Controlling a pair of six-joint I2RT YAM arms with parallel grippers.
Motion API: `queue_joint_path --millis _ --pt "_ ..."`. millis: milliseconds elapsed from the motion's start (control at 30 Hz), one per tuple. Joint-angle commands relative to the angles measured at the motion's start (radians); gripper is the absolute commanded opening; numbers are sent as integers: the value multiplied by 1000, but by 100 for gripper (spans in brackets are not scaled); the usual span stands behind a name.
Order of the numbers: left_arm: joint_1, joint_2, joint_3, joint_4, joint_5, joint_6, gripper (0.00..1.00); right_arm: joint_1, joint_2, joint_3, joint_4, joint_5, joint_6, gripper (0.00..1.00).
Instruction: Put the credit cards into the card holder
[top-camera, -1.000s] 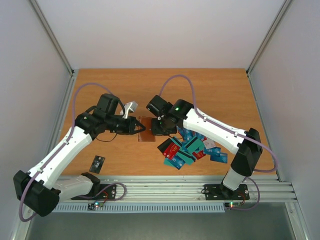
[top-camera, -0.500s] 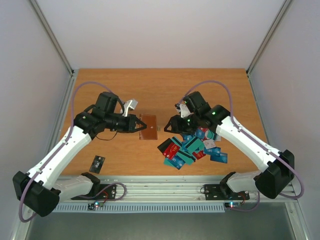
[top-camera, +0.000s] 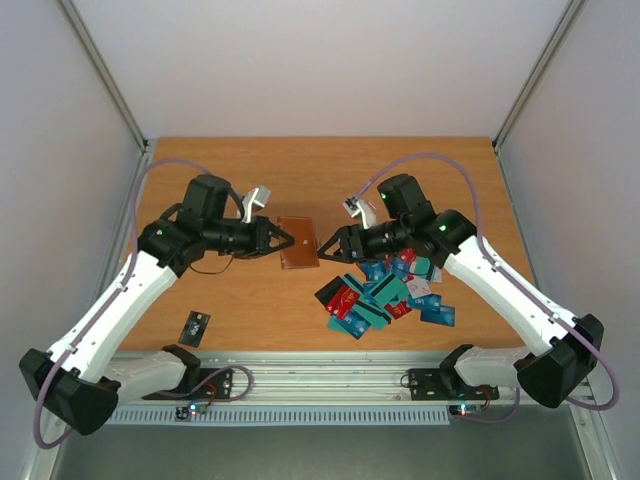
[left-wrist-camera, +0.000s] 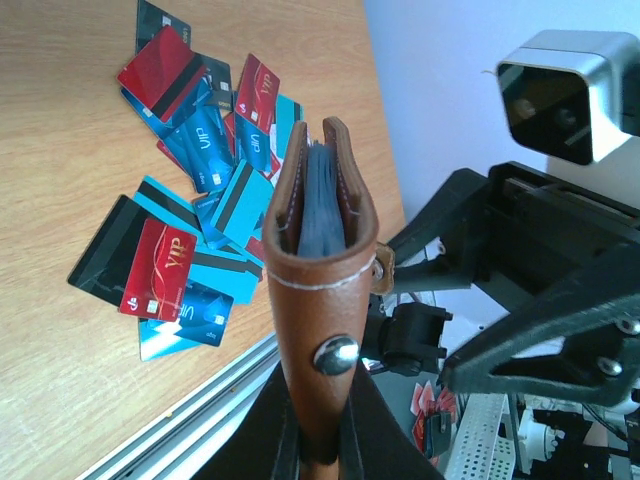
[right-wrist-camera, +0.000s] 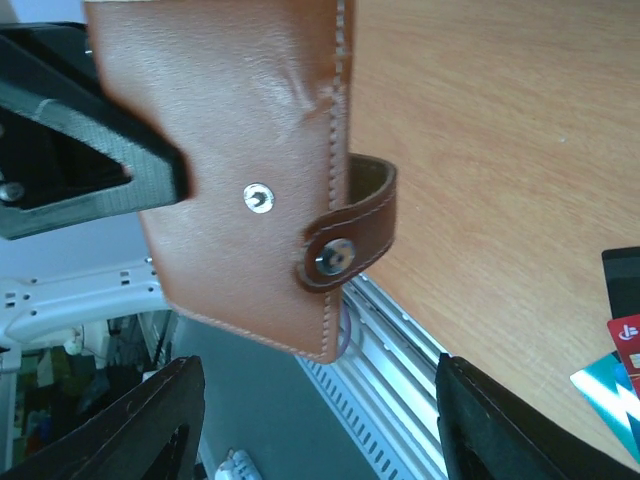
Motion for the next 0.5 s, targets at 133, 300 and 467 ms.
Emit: queue_joint_path --millis 133,300,467 --pt "0 -59 -58 120 60 -46 0 -5 54 51 -32 8 -54 63" --pt "0 -60 -66 111 85 -24 0 -3 85 80 -32 -9 -90 62" --pt "0 -71 -85 137 98 -26 0 -2 113 97 -70 34 -126 53"
